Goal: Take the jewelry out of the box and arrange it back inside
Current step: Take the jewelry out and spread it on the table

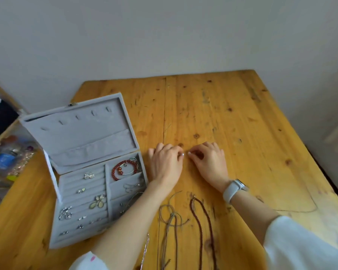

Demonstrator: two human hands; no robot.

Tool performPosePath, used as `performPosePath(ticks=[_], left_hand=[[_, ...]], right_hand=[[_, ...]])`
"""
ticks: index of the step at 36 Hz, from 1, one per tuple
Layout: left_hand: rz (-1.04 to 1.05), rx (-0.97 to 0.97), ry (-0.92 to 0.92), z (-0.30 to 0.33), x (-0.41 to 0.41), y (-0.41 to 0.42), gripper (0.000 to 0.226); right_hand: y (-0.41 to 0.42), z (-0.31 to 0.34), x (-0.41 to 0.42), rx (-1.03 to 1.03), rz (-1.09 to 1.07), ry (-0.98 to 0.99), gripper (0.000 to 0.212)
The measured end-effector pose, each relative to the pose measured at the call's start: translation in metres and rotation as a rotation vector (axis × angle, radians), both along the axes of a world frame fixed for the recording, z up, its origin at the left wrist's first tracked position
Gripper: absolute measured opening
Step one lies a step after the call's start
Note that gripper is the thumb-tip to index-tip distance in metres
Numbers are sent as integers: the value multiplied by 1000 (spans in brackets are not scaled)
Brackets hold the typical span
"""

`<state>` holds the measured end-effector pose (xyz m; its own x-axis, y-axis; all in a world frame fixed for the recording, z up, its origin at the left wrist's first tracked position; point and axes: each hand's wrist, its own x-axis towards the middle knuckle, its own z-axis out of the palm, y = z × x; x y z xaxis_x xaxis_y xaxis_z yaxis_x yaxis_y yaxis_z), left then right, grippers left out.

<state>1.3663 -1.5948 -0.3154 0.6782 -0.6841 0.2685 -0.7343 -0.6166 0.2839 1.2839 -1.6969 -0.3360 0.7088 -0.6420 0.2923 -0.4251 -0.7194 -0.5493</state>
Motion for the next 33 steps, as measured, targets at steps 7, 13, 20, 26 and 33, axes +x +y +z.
performPosePath(ticks=[7, 13, 20, 26, 33], left_hand=[[-12, -4, 38, 0, 1, 3, 26], [-31, 4, 59, 4, 0, 8, 29], [-35, -103, 48, 12, -5, 32, 26], [42, -231, 43, 15, -6, 77, 19], [204, -295, -18, 7, 14, 151, 21]], right_hand=[[1, 1, -1, 13, 47, 6, 17], [4, 5, -3, 56, 89, 14, 25], [9, 12, -12, 135, 110, -13, 28], [29, 22, -14, 135, 126, -70, 27], [82, 40, 15, 96, 265, -152, 21]])
